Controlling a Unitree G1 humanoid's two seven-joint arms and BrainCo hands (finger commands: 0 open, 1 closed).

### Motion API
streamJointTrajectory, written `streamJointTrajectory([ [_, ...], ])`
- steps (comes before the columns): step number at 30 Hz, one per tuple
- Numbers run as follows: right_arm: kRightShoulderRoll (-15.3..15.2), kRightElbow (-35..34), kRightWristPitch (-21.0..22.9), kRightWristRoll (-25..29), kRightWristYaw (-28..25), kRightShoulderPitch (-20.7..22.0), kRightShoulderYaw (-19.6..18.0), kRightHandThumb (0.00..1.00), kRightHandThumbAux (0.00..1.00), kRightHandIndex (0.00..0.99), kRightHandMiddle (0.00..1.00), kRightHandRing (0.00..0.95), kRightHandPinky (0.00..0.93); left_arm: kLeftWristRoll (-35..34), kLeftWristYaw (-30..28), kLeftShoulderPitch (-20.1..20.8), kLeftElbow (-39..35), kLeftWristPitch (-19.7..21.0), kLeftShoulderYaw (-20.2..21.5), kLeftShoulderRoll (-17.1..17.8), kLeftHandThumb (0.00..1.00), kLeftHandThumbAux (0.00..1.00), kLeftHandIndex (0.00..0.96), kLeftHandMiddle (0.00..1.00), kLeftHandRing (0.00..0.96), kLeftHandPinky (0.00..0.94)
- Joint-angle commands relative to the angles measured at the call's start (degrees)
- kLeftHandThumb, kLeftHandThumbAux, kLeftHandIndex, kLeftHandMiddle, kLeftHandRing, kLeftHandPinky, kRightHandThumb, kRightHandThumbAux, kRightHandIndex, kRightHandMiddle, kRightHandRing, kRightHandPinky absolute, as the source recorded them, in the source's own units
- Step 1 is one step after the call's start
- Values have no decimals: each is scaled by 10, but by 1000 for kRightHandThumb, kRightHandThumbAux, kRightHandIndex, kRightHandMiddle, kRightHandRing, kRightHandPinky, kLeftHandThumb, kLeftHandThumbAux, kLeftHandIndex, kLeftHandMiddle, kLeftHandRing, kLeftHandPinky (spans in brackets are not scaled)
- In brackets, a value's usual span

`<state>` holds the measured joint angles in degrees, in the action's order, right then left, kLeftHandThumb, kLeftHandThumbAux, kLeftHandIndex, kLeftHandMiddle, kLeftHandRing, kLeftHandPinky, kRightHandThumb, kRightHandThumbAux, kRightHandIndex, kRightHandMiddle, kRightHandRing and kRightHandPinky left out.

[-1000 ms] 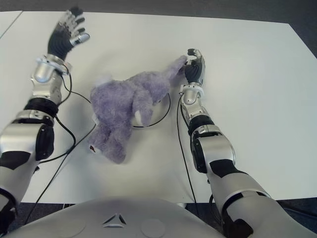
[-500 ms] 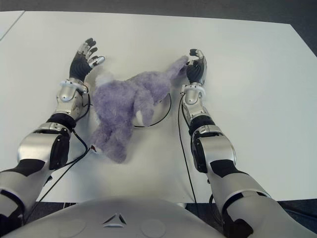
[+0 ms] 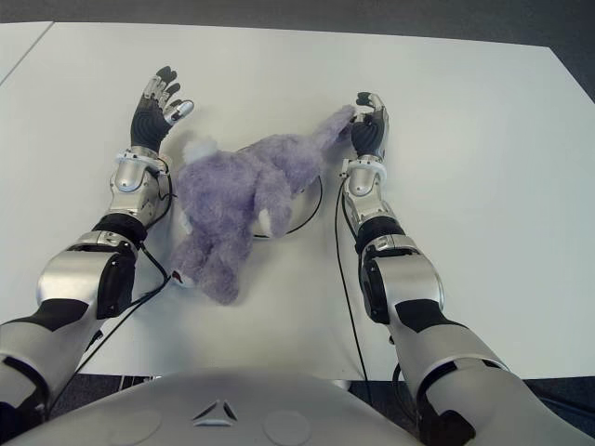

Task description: Put the doll into the plate.

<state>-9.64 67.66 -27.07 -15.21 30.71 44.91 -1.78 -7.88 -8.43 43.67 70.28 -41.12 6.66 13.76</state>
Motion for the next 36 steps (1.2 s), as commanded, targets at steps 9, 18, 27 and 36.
streamJointTrajectory([
  [9,40,97,-3,9,-18,-203,-12,1000,701,257,293,460,409,29,72,-145,56,-23,4,-77,0,532,0,0,0,0],
  [18,38,95,-9,7,-11,-207,-15,1000,700,260,292,461,409,18,79,-168,66,-12,23,-106,0,502,0,0,0,0],
  [27,39,95,-8,7,-13,-210,-17,1000,701,257,300,461,408,25,100,-200,77,53,24,-114,0,497,0,5,0,5],
  [36,44,92,-25,33,-51,-212,-38,1000,680,233,285,454,230,30,122,-188,76,100,20,-116,0,528,40,58,45,76],
])
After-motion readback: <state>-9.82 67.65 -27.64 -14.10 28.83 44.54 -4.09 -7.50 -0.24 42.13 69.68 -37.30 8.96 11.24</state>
